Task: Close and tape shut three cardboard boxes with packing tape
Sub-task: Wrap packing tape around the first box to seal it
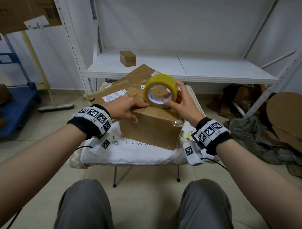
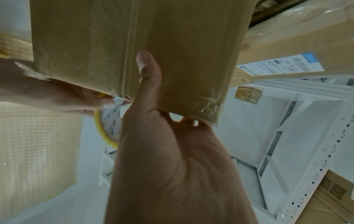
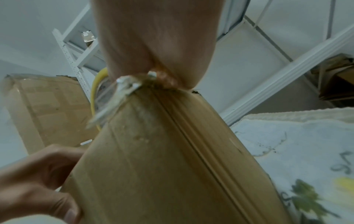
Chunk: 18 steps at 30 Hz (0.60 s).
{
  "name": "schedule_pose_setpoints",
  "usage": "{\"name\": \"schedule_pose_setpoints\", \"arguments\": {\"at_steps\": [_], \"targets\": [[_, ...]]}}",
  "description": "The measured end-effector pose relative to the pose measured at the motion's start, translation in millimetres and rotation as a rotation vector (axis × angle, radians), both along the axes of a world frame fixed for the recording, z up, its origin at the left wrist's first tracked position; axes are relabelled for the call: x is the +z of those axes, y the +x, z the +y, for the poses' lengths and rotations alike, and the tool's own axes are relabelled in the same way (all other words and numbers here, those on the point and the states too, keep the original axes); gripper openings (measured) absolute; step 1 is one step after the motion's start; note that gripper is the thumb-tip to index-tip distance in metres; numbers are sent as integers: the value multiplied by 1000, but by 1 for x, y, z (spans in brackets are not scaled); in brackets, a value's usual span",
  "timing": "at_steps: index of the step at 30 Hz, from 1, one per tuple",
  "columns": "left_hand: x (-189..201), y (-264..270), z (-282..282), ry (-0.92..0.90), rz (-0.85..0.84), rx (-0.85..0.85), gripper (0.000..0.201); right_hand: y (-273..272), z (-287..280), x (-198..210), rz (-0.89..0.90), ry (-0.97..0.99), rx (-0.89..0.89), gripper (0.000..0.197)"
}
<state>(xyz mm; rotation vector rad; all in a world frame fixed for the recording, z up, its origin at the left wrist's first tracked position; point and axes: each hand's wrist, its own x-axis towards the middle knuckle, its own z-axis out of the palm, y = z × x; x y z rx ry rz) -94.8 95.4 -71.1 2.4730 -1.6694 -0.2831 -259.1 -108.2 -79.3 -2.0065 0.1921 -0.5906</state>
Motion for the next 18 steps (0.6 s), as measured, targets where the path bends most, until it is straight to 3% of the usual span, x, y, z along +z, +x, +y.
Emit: {"name": "schedule_pose_setpoints", "arguments": {"at_steps": [8,18], "targets": [[5,-4,3,-12,3,-11,88,-9,1,12,-69,36,64,77],[1,-3,5,-63,35,-32,91,-12,-6,12,-114,5,10,73]]}}
